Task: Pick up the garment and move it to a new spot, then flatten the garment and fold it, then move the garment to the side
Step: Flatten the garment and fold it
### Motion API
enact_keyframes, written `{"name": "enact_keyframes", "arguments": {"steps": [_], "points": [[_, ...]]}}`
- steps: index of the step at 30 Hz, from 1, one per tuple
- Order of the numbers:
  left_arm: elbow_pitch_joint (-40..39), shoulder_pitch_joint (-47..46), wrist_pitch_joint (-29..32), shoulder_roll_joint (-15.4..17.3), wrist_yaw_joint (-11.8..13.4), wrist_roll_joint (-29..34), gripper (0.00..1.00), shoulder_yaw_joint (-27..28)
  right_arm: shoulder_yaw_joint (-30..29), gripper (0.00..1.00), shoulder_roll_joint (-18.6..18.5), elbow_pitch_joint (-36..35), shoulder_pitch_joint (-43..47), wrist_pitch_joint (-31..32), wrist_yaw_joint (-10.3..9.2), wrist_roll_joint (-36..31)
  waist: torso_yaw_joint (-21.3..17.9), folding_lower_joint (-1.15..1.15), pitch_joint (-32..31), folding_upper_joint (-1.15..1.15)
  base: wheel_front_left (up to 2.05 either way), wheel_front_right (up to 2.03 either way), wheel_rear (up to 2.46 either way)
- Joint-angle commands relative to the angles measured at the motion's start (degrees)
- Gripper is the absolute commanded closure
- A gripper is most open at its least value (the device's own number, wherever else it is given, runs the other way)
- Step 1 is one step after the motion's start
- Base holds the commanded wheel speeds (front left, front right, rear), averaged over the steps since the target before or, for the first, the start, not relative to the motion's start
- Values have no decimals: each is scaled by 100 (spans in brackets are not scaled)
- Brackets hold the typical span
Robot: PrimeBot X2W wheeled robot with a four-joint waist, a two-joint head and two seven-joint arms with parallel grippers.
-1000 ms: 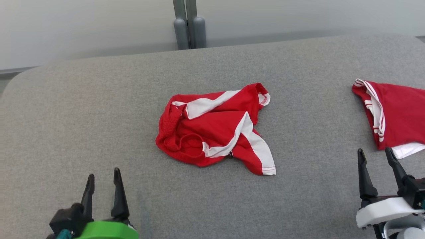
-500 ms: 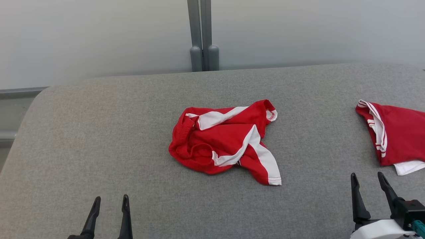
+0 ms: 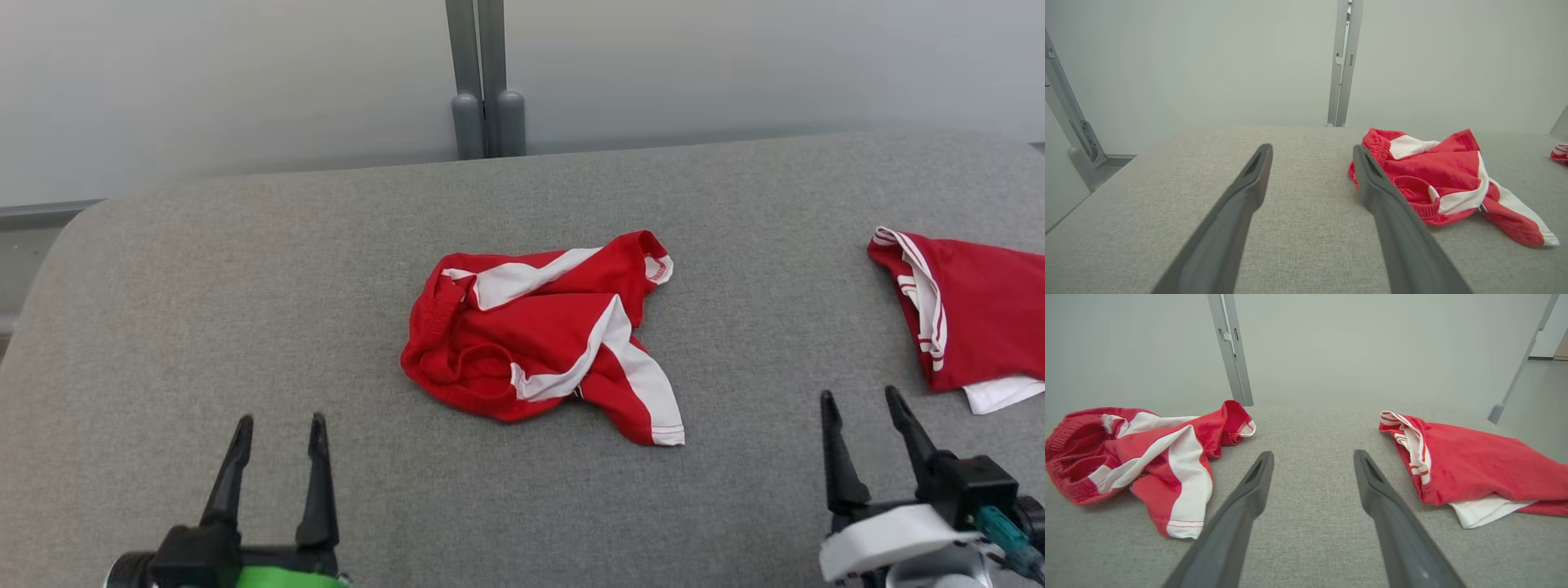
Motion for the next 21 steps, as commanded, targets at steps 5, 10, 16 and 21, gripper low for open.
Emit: {"name": "enact_keyframes", "arguments": {"steps": [5, 10, 16, 21], "points": [[332, -816, 7, 3, -47, 149, 0, -963, 1055, 0, -317, 474, -753, 71, -3, 254, -171, 0, 578, 0, 0, 0, 0], [1159, -1804, 469, 12, 148, -96, 0, -1808, 1985, 0, -509, 1045, -1414, 544, -2, 522, -205, 0, 1023, 0, 0, 0, 0], [2002, -2569, 877, 13, 313, -484, 0, -2484, 2637, 0, -619, 1461, -1775, 738, -2, 832, -247, 0, 1283, 0, 0, 0, 0], [2433, -2828, 792, 12, 457, -656, 0, -2680, 2991, 0, -730, 1545, -1785, 708, -2, 1015, -284, 0, 1373, 0, 0, 0, 0]]}}
